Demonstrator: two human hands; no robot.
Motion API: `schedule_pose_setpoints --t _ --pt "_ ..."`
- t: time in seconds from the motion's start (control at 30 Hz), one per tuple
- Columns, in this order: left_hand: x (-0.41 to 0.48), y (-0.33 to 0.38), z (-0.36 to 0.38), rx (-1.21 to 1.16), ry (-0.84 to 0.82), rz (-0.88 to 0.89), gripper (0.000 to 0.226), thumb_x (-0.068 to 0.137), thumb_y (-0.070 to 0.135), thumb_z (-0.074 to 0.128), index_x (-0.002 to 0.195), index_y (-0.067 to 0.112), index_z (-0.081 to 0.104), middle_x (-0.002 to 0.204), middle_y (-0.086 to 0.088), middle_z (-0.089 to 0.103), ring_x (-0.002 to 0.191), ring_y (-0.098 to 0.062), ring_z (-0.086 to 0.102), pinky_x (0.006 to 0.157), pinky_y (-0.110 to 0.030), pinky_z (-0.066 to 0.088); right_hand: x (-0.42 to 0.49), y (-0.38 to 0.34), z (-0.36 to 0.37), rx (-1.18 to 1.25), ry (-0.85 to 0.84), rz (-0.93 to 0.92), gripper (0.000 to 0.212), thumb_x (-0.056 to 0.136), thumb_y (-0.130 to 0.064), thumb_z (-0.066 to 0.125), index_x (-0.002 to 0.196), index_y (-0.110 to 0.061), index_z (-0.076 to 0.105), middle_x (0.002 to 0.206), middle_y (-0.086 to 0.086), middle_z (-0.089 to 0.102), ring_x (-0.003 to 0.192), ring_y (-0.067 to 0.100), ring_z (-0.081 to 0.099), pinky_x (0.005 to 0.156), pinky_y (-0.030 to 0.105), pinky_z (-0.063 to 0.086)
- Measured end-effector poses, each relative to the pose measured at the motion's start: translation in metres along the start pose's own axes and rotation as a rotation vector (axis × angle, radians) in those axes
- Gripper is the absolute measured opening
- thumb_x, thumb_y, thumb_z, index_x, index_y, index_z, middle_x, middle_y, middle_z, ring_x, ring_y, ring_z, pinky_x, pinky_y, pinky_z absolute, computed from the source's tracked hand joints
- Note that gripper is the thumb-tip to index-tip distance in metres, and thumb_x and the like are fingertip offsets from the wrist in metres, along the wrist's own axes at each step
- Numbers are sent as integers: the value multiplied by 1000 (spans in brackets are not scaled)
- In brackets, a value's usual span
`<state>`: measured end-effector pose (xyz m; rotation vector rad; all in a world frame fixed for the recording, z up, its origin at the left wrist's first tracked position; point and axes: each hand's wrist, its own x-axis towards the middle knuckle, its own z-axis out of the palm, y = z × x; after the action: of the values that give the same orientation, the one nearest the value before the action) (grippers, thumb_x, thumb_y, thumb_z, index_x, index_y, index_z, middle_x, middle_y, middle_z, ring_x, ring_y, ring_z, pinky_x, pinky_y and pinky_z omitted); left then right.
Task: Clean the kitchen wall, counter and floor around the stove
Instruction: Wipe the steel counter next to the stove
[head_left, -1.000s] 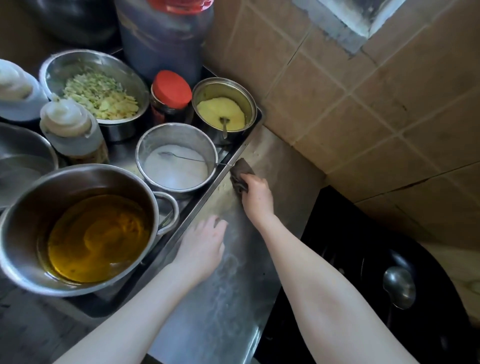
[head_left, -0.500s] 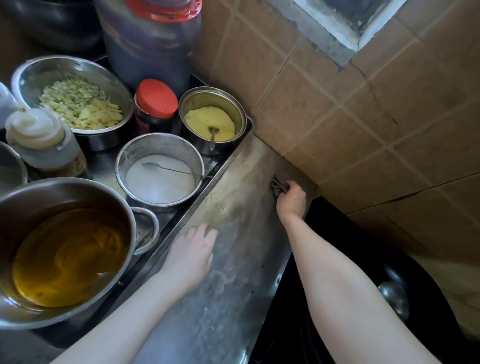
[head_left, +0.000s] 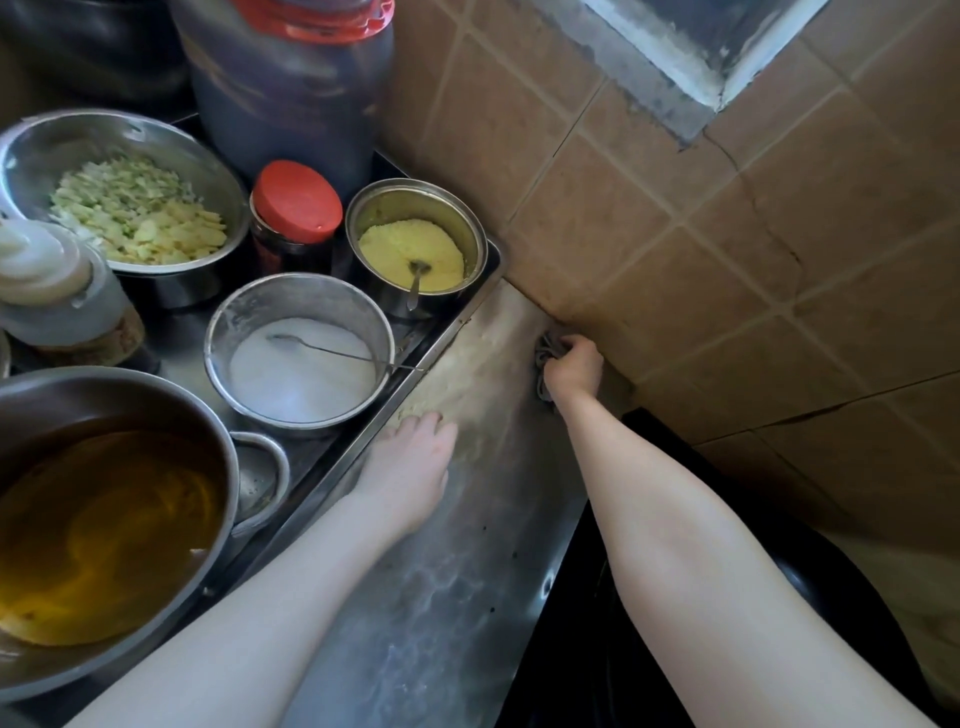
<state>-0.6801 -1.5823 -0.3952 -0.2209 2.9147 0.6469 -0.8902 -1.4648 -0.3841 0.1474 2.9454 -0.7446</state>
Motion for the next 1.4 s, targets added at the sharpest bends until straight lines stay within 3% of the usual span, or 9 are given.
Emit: schedule_pose_setpoints --t 0.23,0.4,0.5,0.73,0.83,0.97,1.23,1.4 --pt "22 10 -4 20 63 48 36 91 18 41 127 15 42 132 -6 44 117 -28 45 93 -37 40 -8 -36 25 -81 -163 -400 44 82 2 52 122 -13 61 121 10 65 115 28 57 96 27 41" --pt "14 14 8 -48 28 13 37 90 17 42 126 15 44 132 -6 44 117 -28 45 90 -36 40 -23 -30 30 -209 -205 -627 49 83 5 40 122 -18 60 118 9 65 113 31 53 91 40 48" --pt "7 12 15 -61 30 8 37 90 17 42 126 16 43 132 -4 43 118 -26 45 90 -35 40 -20 -14 20 -197 -173 -583 47 87 2 41 125 -19 58 123 8 61 116 28 50 91 41 46" --pt "-11 2 18 -151 33 -30 36 92 16 41 128 16 44 137 -3 41 122 -25 42 95 -34 41 -5 43 -12 -92 36 -73 41 90 -3 49 128 -16 56 123 11 61 118 32 53 94 43 49" --pt "-21 0 18 -146 14 -25 38 93 17 41 130 17 42 141 -2 38 125 -24 40 98 -33 38 -9 49 -15 -61 66 12 39 91 -1 48 126 -16 58 121 12 62 115 33 54 93 46 50" --pt "-38 0 21 -98 -10 -13 36 92 19 41 128 19 42 136 -2 40 122 -24 42 96 -33 37 -27 35 -2 -81 45 -75 41 89 -1 49 125 -19 59 117 12 63 111 32 55 91 46 51" --pt "-69 -10 22 -111 -38 -3 38 92 17 43 130 17 42 138 -4 38 125 -25 40 102 -34 36 -91 -4 36 -78 -162 -458 50 83 2 47 126 -21 58 124 8 59 120 27 47 96 35 42" --pt "-96 -13 24 -133 -54 -9 41 92 18 44 132 18 42 140 -3 38 127 -24 40 103 -32 36 -131 2 41 -72 -211 -532 51 80 4 50 123 -20 61 125 2 62 120 23 45 94 35 42"
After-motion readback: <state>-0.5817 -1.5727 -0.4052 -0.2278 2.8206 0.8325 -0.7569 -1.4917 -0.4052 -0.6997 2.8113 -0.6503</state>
